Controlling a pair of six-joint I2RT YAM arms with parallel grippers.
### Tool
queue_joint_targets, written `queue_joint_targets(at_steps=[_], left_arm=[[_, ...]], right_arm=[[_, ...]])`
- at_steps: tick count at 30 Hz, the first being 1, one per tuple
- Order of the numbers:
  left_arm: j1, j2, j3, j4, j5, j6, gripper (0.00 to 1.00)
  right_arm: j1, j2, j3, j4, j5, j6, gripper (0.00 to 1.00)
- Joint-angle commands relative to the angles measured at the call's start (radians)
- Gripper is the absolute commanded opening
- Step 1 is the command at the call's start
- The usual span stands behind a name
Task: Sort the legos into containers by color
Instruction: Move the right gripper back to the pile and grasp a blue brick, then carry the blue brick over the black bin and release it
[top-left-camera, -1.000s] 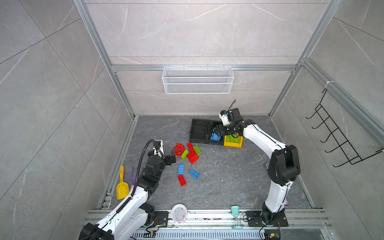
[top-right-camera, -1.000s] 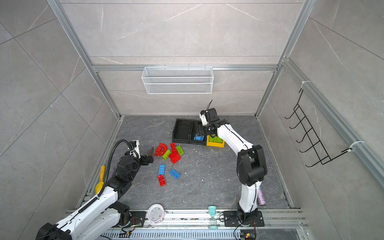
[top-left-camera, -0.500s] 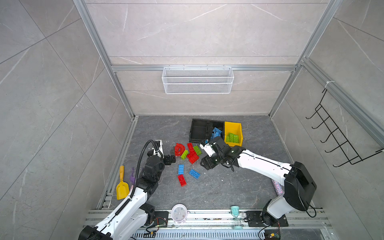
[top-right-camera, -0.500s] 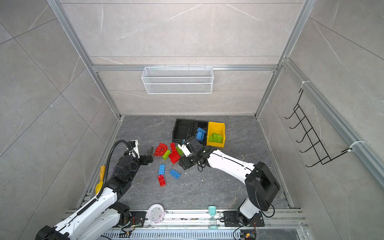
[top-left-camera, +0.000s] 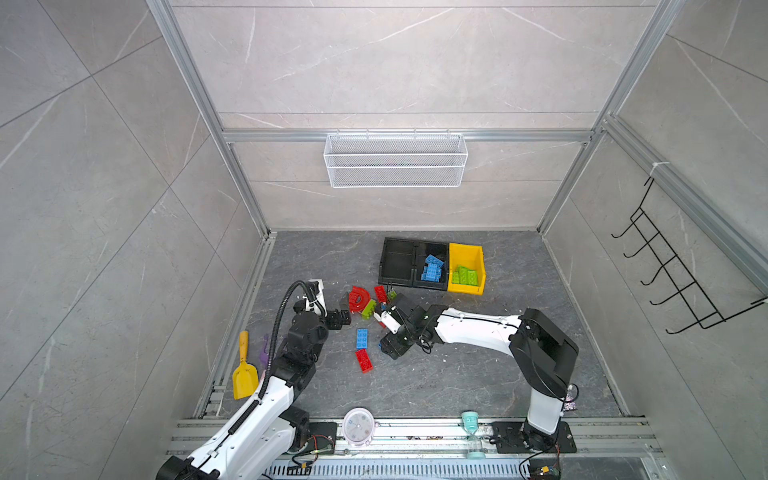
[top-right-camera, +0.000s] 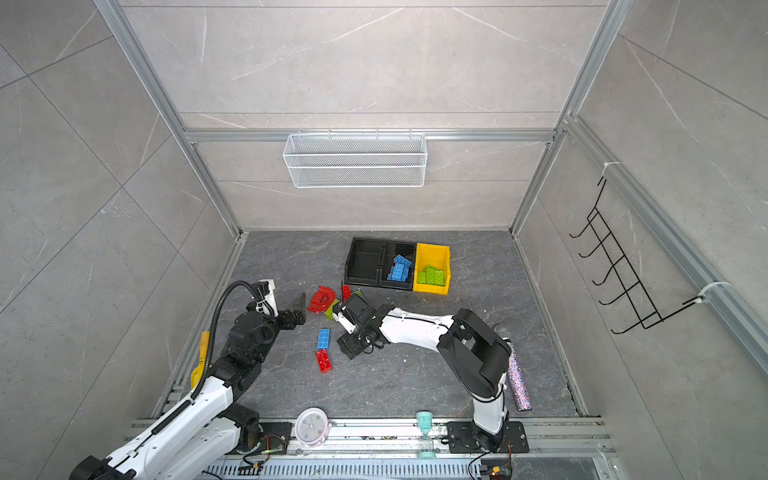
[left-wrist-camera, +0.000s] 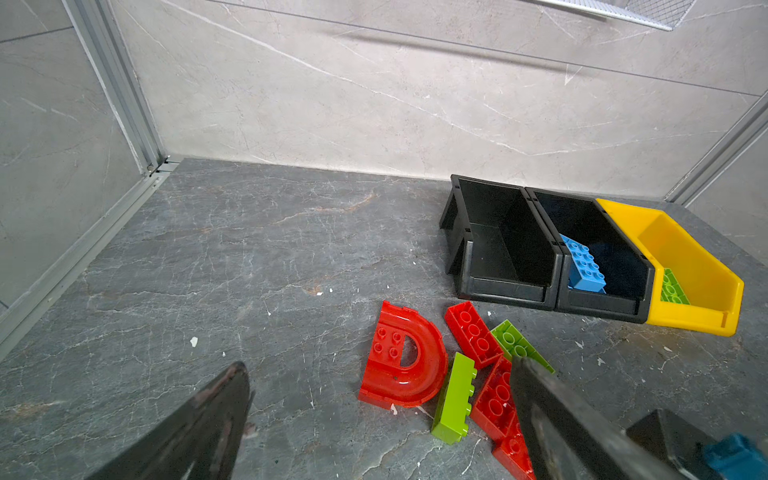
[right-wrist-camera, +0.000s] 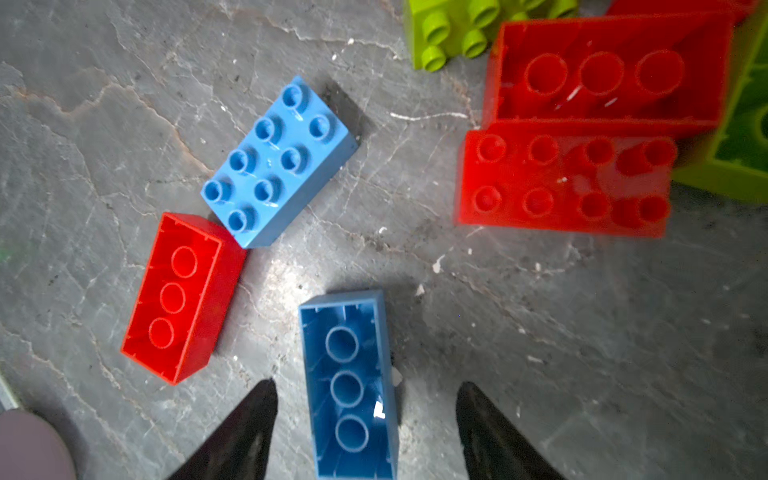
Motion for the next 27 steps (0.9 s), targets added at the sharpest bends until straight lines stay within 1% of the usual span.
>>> queue_joint_targets(at_steps=[1,6,7,8,10,14,16,19,24,27], left_arm=[[0.002,-0.01,0.001,0.028,-0.015,-0.005,1.0],[0.002,-0.01,0.002,0.029,-0.019,-0.005,1.0],[0.002,-0.008,0.0,0.029,-0.018,-0.005,1.0],[0.002,-0.008,0.001,0.031,-0.018,-0.005,1.0],[0.002,-0.008,0.0,0.03,-0.02,-0.005,1.0],[0.003,-0.017,-0.006,0.037,-0.021,-0.005,1.0],[0.003,-0.016,-0.005,0.036,-0.02,-0.003,1.0],[0.002,-0.012,-0.004,0.036,-0.02,-0.005,1.0],[0.002,-0.009,-0.002,0.034,-0.018,-0.005,1.0],[0.002,-0.01,-0.003,0.034,-0.015,-0.006,1.0]], right_arm=[[0.009,0.037,0.044,-0.019,0.011,-0.023,0.71],[0.021,0.076,0.056,-0.035,0.034,-0.02,0.64],[0.021,0.079,0.056,-0.038,0.04,-0.02,0.62],[0.023,0.083,0.055,-0.042,0.045,-0.019,0.57],[0.022,0.085,0.055,-0.054,0.077,-0.017,0.55],[0.022,0.066,0.039,-0.047,0.095,-0.014,0.49],[0.021,0.046,0.029,-0.037,0.097,-0.005,0.41],[0.013,0.014,0.026,-0.035,0.106,0.001,0.36],[-0.058,-0.058,0.032,-0.034,0.083,-0.002,0.31],[-0.135,-0.094,0.043,-0.032,0.042,-0.002,0.3]])
